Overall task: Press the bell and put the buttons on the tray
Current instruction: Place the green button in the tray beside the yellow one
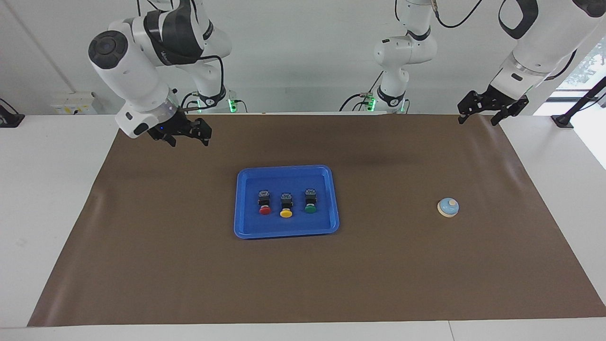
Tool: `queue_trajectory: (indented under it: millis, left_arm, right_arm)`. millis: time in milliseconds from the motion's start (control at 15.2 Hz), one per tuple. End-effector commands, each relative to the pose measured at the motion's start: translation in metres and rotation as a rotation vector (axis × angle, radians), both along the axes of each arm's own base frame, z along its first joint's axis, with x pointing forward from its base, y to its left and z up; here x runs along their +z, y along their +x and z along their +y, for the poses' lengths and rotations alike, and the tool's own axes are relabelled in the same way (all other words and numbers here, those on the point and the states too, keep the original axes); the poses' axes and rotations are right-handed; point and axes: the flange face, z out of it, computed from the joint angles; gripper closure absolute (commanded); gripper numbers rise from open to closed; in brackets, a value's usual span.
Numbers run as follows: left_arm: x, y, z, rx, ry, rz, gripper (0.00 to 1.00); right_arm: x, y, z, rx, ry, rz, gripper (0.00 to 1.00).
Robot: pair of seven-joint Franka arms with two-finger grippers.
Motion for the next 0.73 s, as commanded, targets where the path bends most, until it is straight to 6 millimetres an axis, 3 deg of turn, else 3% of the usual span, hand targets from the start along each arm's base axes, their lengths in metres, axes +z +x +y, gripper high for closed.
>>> queue_trajectory:
  millis: [0,132,396,462,660]
  left_arm:
    - [0.006,-0.003,0.001,-0.007,0.0,-0.002,0.0]
    - [0.005,-0.003,0.0,-0.009,0.0,0.0,0.0]
    - [0.006,-0.003,0.001,-0.007,0.0,-0.002,0.0]
    - [0.006,-0.003,0.001,-0.007,0.0,-0.002,0.0]
    - [0.006,-0.003,0.001,-0.007,0.0,-0.002,0.0]
  right_arm:
    - [0.006,-0.021,-0.034,0.015,0.008,0.03,0.0]
    - [0.007,-0.028,-0.049,-0.001,0.011,0.044,0.0]
    - [0.002,-0.021,-0.038,0.068,-0.102,-0.022,0.0]
    - [-0.001,-0.016,-0.049,0.081,-0.097,-0.023,0.0]
    - [-0.003,-0.015,-0.049,0.089,-0.083,-0.008,0.0]
